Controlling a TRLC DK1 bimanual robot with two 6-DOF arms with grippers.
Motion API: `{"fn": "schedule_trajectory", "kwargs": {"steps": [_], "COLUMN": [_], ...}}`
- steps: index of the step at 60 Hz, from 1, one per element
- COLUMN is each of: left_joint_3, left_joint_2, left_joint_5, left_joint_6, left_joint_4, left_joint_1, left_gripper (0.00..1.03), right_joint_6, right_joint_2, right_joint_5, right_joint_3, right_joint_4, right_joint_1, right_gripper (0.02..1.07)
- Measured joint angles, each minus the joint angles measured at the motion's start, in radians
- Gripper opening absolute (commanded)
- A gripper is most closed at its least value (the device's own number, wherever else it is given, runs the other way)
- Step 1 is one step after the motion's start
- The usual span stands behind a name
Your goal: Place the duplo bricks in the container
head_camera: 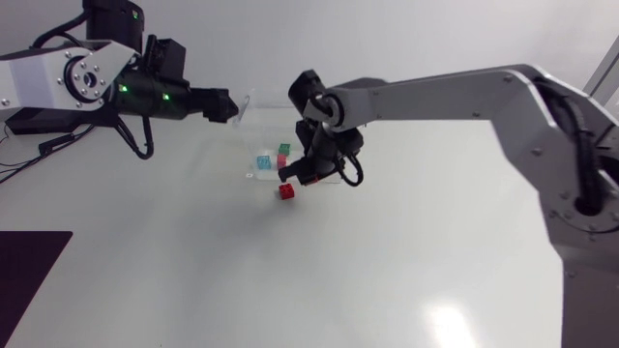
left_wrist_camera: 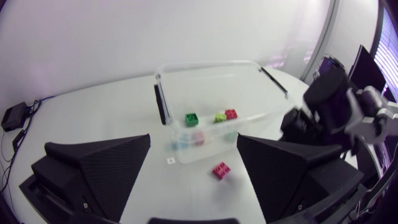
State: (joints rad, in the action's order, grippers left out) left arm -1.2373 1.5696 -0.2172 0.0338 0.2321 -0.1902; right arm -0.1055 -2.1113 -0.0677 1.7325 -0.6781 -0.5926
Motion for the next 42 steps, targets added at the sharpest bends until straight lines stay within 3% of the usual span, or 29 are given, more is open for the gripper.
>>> {"fn": "schedule_trajectory", "kwargs": {"steps": [16, 29, 42], "left_joint_3": [0.195, 0.275, 0.267], "left_joint_2": [-0.107, -0.119, -0.055], "left_joint_5": [-0.034, -0.031, 0.026], "left_joint_6": [0.08, 0.083, 0.064], "left_joint_4": [0.062, 0.063, 0.055], "left_joint_1": [-0.017, -0.129, -0.192], "left_gripper": [0.97, 0.97, 0.97], "right_joint_6": [0.0, 0.0, 0.0], "right_joint_2": [0.129, 0.129, 0.072], "right_joint_5": [-0.008, -0.008, -0.008], "right_joint_3": [0.074, 0.161, 0.293], "right_joint_4": [0.001, 0.002, -0.008], "right_joint_1": [0.032, 0.057, 0.082], "right_gripper": [0.35, 0.35, 0.4]}}
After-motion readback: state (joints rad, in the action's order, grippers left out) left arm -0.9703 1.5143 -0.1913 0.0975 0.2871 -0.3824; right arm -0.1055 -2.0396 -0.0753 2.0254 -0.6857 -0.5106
